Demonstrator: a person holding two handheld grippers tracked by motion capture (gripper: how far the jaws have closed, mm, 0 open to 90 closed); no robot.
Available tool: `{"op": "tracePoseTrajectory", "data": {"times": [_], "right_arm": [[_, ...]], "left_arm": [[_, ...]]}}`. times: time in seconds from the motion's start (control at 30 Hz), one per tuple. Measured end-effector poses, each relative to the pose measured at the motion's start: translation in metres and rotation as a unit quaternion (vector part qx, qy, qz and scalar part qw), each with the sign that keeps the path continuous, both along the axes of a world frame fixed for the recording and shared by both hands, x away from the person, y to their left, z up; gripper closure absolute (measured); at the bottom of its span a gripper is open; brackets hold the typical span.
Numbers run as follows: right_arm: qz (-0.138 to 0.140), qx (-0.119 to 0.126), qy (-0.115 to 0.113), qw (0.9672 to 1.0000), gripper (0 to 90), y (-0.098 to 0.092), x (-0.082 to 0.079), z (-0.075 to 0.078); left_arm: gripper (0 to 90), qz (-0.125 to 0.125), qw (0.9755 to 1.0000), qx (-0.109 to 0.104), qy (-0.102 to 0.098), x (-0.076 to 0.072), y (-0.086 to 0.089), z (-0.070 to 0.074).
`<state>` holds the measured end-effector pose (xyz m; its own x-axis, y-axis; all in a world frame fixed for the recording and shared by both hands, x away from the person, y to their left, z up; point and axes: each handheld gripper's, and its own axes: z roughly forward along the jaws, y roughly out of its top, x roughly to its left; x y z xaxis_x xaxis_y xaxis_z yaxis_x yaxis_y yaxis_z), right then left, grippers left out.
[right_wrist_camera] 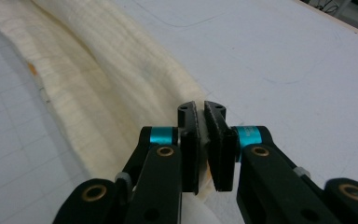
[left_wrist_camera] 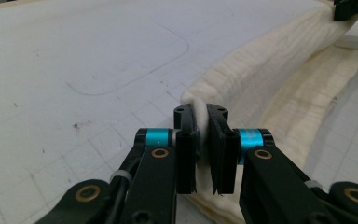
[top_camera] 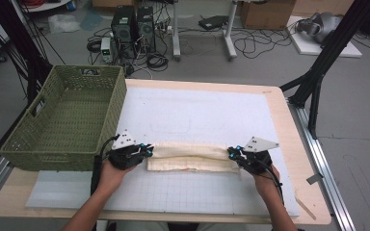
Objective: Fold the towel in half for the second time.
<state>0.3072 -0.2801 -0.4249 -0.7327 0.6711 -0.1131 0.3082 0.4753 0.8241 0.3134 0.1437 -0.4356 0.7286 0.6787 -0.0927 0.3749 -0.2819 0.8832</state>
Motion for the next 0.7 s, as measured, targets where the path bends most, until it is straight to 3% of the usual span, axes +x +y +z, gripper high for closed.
{"op": "tracePoseTrajectory", "data": {"times": [0.17, 0.23, 0.3, 0.4, 0.53, 0.7], "right_arm": [[0.005, -0.001, 0.001, 1.0, 84.6, 0.0, -0.009, -0.005], [0.006, -0.003, 0.004, 1.0, 84.6, -0.001, -0.012, -0.008], [0.009, -0.008, 0.004, 0.9999, 84.6, -0.001, -0.015, -0.009], [0.012, -0.01, 0.002, 0.9999, 84.6, -0.002, -0.017, -0.008], [0.016, -0.013, 0.0, 0.9998, 84.7, -0.003, -0.019, -0.007], [0.021, -0.016, 0.0, 0.9997, 84.7, -0.003, -0.02, -0.007]], "left_arm": [[78.0, -0.007, 0.9999, 0.001, 0.015, -0.007, 0.002, -0.001], [68.0, -0.001, 0.9997, -0.012, 0.022, -0.008, 0.004, 0.001], [50.9, 0.009, 0.9993, -0.029, 0.023, -0.007, 0.006, 0.006], [43.1, 0.02, 0.9985, -0.051, 0.006, -0.004, 0.01, 0.018], [42.1, 0.028, 0.9971, -0.071, -0.004, 0.004, 0.012, 0.031], [49.7, 0.021, 0.9971, -0.073, 0.0, 0.016, -0.002, 0.035]]}}
